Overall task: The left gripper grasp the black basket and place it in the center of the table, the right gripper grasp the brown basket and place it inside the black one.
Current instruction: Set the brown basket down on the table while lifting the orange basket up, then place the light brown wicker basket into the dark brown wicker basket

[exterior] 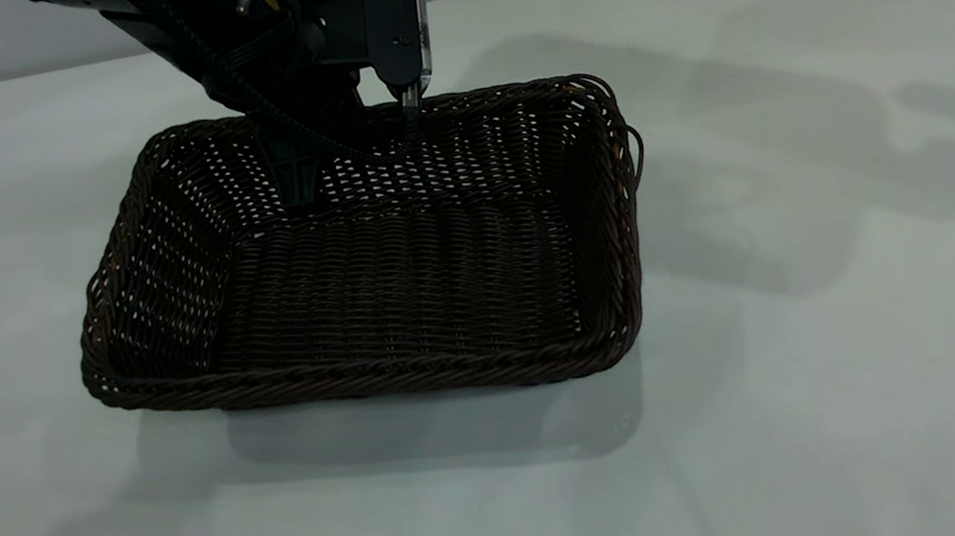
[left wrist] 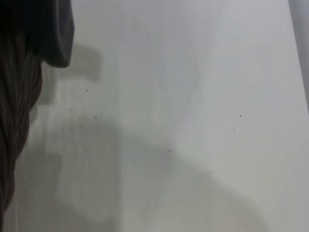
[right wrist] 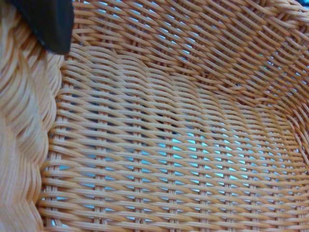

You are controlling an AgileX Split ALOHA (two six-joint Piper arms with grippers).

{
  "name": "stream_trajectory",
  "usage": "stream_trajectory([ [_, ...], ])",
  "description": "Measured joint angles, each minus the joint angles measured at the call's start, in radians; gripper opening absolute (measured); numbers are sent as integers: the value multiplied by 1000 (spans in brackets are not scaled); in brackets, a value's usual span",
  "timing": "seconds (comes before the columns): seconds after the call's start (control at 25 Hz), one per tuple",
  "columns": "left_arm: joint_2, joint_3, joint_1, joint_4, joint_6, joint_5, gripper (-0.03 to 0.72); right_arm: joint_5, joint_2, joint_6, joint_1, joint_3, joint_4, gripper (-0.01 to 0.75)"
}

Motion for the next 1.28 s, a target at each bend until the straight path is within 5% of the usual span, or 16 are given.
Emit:
stream_trajectory([
  [0.44, -3, 0, -5, -1, -71, -14, 416, 20, 0, -1, -41, -101, 4, 64],
  [0.72, -185, 0, -14, -1, -72, 150, 426, 1, 0, 57, -41, -154, -69, 64],
  [1.0, -491, 0, -6, -1, -66, 488, 417, -12, 60, 114, -32, -158, -110, 65],
  [1.28, -799, 2, 21, 1, -64, 592, 390, 4, 123, 123, 155, -160, -146, 65],
])
